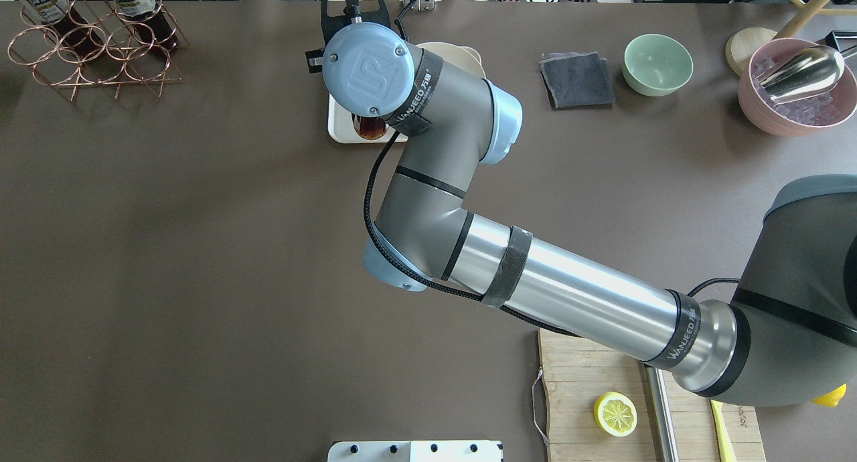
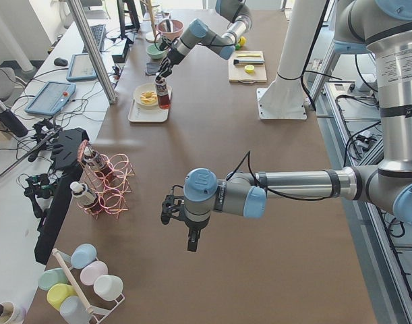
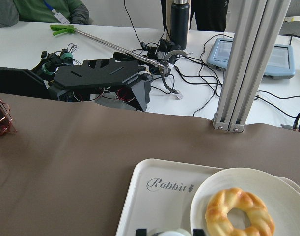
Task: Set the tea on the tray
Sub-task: 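Carry the tea bottle with the right gripper onto the white tray beside the plate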
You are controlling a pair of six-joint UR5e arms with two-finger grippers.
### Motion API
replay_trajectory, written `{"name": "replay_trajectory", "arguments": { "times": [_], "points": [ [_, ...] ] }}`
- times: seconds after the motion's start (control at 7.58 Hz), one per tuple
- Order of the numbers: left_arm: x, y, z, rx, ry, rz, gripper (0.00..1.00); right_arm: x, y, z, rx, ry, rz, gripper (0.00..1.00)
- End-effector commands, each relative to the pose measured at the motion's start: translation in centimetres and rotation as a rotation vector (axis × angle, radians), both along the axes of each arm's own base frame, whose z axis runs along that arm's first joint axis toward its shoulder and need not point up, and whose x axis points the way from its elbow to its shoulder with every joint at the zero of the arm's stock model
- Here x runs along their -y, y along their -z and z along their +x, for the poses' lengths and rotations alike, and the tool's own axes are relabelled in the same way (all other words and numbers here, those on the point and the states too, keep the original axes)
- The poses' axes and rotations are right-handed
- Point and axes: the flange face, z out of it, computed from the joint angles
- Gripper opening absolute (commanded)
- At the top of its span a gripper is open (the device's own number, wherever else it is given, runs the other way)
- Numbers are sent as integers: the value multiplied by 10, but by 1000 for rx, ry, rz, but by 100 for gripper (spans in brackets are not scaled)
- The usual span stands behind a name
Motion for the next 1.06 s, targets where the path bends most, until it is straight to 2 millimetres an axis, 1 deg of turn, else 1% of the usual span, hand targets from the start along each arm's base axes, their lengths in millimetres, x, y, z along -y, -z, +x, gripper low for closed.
{"name": "replay_trajectory", "arguments": {
  "times": [0.0,0.13,0.26,0.4,0.53,0.66,0.92],
  "points": [
    [34,16,1,2,-2,-142,100,38,9,-15,-10,-7,-23,0],
    [34,13,1,4,0,-159,100,51,0,-20,0,-22,-31,0],
    [33,6,1,4,1,-174,100,61,3,-32,-5,-25,-36,0],
    [31,2,1,4,1,-181,100,69,-1,-40,-3,-28,-35,0],
    [31,2,1,4,0,-180,100,74,-10,-44,1,-31,-31,0],
    [32,2,1,4,0,-177,100,74,-14,-46,-1,-32,-31,0],
    [32,3,1,2,-1,-176,100,75,-15,-47,-5,-30,-29,0]
  ]
}}
